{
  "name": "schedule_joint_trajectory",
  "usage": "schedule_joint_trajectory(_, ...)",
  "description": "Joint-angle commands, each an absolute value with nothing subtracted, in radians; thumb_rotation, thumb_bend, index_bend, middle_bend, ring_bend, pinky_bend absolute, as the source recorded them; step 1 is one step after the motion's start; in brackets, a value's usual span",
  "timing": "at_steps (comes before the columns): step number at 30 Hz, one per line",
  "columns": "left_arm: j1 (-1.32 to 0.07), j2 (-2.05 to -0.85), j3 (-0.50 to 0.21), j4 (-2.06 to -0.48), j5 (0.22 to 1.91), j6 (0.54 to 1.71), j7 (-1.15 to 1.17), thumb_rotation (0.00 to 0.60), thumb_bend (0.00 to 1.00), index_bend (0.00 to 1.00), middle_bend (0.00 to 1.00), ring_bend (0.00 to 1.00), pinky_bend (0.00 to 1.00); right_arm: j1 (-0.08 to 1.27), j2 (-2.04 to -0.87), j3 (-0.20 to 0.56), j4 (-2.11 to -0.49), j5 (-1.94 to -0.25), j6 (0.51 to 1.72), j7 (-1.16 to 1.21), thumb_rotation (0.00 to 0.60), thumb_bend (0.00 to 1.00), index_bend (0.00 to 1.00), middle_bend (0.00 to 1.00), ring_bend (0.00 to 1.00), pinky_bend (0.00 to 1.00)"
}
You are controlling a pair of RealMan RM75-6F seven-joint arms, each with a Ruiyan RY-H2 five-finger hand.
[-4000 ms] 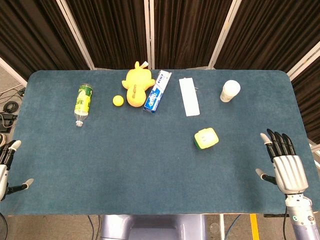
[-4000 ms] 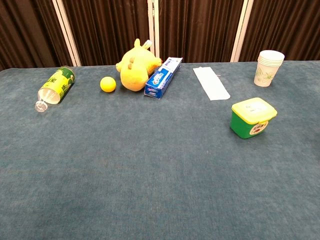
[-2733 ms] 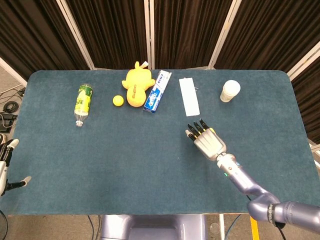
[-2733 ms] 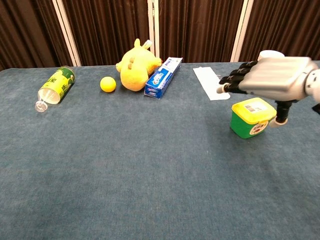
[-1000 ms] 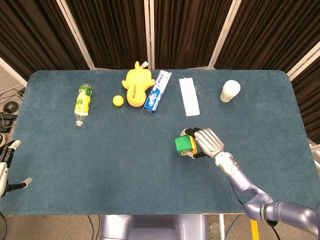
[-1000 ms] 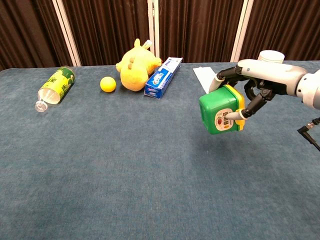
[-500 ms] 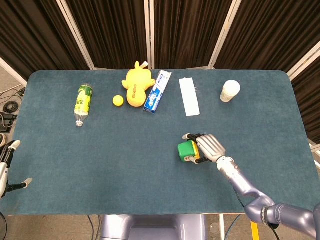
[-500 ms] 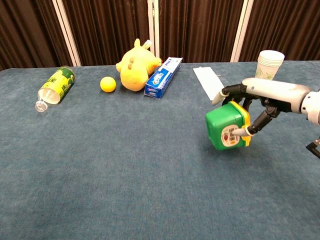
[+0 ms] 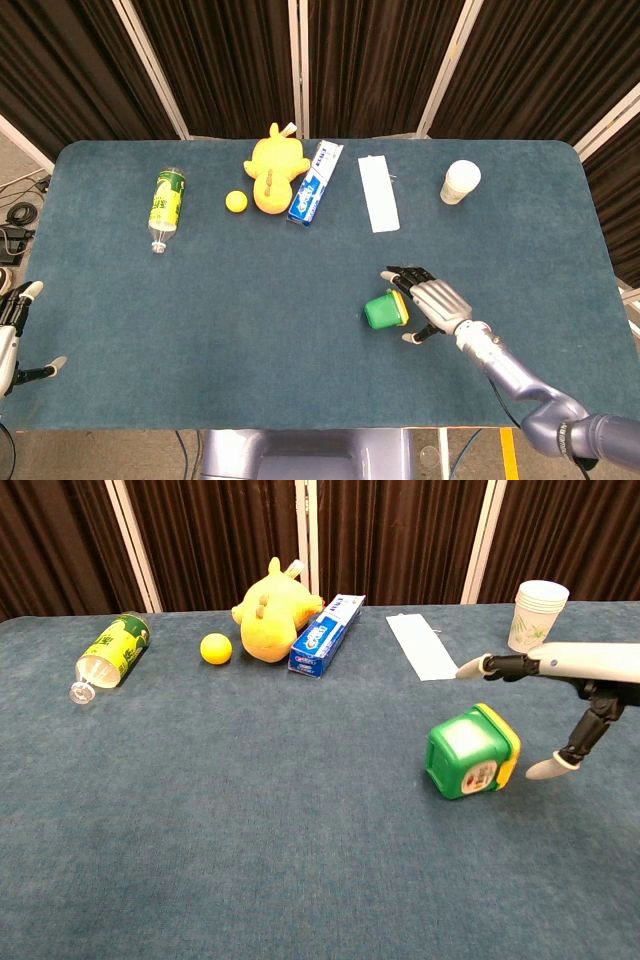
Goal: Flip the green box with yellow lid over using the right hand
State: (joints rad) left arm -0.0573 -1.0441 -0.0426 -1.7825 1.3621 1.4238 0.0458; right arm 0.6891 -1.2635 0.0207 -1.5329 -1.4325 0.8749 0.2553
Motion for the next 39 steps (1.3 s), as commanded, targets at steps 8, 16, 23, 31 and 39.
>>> schedule_joint_trajectory(8,-0.058,-1.041,-0.041,-1.786,1.369,1.424,0.041,0.6,0.0,0.0,0.0,0.0,0.0,0.7,-1.162,0.0,-1.749,-1.464,0.901,-0.368,0.6,0.01,0.0,0.0,0.0,0.0)
schedule_joint_trajectory(16,-0.058,-1.042,-0.038,-1.784,1.371,1.422,0.043,0.6,0.0,0.0,0.0,0.0,0.0,0.768,-1.303,0.031,-1.777,-1.249,0.843,-0.817,0.6,0.01,0.0,0.0,0.0,0.0)
schedule_joint_trajectory(23,-0.063,-1.044,-0.038,-1.773,1.357,1.404,0.037,0.6,0.0,0.0,0.0,0.0,0.0,0.876,-1.454,0.033,-1.761,-0.963,0.848,-1.109,0.6,0.02,0.0,0.0,0.0,0.0)
schedule_joint_trajectory(31,-0.065,-1.044,-0.037,-1.77,1.356,1.397,0.028,0.6,0.0,0.0,0.0,0.0,0.0,0.952,-1.534,0.009,-1.695,-0.806,0.919,-1.259,0.6,0.04,0.0,0.01,0.0,0.06)
schedule_joint_trajectory(39,-0.068,-1.045,-0.033,-1.769,1.36,1.39,0.031,0.6,0.0,0.0,0.0,0.0,0.0,0.972,-1.542,-0.038,-1.665,-0.816,0.979,-1.323,0.6,0.16,0.11,0.23,0.15,0.43)
